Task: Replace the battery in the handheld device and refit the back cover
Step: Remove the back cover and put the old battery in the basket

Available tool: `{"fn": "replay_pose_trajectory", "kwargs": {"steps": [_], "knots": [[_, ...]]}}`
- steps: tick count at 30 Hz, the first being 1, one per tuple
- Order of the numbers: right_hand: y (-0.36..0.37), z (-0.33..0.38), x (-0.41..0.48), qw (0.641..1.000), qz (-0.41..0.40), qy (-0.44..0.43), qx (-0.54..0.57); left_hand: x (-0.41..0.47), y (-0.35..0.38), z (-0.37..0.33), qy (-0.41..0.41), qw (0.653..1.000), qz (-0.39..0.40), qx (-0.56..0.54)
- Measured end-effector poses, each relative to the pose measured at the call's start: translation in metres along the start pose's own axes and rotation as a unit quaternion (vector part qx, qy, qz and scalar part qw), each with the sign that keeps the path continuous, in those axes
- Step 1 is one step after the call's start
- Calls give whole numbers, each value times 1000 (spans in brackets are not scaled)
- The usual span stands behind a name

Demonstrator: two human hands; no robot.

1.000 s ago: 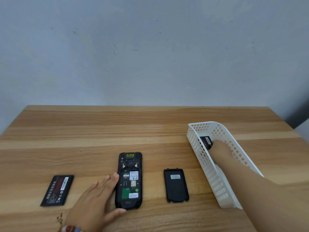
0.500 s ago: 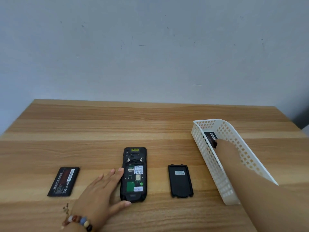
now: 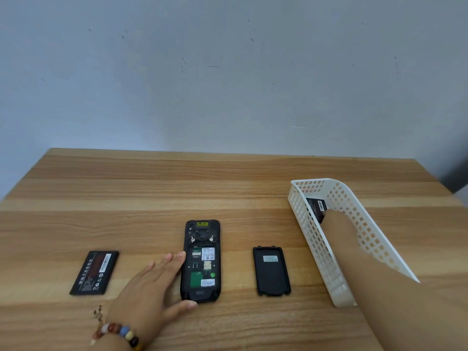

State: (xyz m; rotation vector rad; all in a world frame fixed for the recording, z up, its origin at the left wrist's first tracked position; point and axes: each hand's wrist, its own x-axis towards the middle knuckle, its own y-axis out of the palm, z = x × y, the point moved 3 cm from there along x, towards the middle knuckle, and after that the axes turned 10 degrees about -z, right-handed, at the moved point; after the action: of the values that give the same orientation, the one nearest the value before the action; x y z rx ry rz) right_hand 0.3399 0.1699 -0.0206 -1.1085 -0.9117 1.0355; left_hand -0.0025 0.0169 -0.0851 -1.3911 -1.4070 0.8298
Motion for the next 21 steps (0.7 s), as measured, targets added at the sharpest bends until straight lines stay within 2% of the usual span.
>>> {"fn": "replay_pose_trajectory", "kwargs": {"steps": [13,21], "knots": [[7,-2,1,1000,-6,16,14,0,-1,-1,-1,1000,-9,7],[11,-2,-1,994,-10,89,62,-1,-2,-2,2,1000,-12,-4]]}}
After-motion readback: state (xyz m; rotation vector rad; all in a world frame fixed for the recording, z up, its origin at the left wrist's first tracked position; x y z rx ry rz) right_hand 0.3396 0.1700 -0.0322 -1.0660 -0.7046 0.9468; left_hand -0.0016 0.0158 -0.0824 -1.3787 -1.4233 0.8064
